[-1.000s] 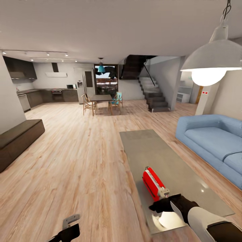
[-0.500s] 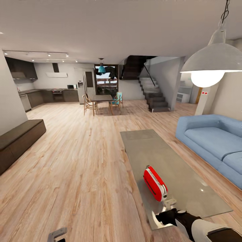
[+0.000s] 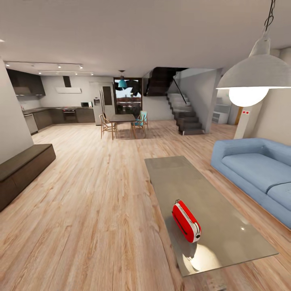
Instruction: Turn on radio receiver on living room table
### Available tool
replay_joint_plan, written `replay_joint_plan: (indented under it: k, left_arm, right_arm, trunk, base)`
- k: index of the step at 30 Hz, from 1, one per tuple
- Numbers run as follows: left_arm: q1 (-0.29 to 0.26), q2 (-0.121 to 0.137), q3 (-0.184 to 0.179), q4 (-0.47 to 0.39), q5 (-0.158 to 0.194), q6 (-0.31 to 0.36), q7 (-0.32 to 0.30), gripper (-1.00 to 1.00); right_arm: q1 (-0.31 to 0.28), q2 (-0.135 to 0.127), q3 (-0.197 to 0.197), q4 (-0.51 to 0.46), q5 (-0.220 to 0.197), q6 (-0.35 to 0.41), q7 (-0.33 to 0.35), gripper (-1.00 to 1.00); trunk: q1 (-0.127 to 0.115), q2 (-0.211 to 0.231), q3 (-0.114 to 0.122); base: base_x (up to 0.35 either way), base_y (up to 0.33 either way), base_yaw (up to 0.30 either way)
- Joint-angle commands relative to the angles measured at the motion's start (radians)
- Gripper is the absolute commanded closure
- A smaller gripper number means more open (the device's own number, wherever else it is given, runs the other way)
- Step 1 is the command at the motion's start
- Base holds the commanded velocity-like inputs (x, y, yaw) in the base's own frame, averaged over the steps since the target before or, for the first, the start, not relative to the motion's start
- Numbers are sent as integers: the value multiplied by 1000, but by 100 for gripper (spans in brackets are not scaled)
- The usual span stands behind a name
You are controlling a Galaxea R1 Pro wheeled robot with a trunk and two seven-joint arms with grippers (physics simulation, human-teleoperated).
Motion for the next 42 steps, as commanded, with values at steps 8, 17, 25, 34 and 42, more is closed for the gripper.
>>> replay_joint_plan:
  k: [8,17,25,34,42]
  left_arm:
    - [159,3,1,5,5,-178,-8,100]
    - [174,-19,1,4,6,-183,-9,100]
    - [175,-52,2,3,6,-182,-8,100]
    - [175,-165,2,4,7,-180,-9,100]
    - [175,-222,2,3,8,-180,-10,100]
  right_arm:
    - [116,3,3,4,-10,-21,-52,-100]
    - [130,11,4,3,-6,-15,-52,-100]
    - [131,11,4,3,-7,-14,-52,-100]
    - [131,11,4,3,-6,-14,-52,-100]
    - [131,11,4,3,-6,-14,-52,-100]
  trunk:
    - [-19,34,14]
    - [-19,34,14]
    - [-19,34,14]
    - [-19,34,14]
    - [-19,34,14]
  base:
    - [0,0,0]
    - [0,0,0]
    - [0,0,0]
    - [0,0,0]
    - [0,0,0]
